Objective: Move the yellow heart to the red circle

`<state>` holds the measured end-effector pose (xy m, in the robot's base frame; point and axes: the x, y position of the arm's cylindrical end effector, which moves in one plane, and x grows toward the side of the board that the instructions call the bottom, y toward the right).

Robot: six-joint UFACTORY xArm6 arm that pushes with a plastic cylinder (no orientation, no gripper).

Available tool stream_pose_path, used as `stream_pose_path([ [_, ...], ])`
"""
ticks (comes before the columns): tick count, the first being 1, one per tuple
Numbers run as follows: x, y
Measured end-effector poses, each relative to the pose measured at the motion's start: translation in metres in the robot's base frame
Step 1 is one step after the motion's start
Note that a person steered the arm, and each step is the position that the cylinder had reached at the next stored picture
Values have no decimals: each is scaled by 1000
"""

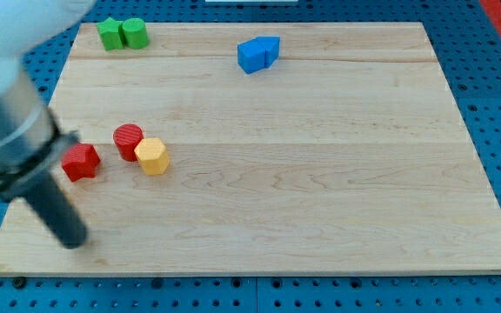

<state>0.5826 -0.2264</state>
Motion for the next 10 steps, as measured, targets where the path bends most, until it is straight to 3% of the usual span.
stream_pose_path([
  [1, -1, -76],
  [2, -33, -76],
  [3, -56, -62],
  [5, -27, -16],
  [8, -76, 16],
  [10, -73, 48],
])
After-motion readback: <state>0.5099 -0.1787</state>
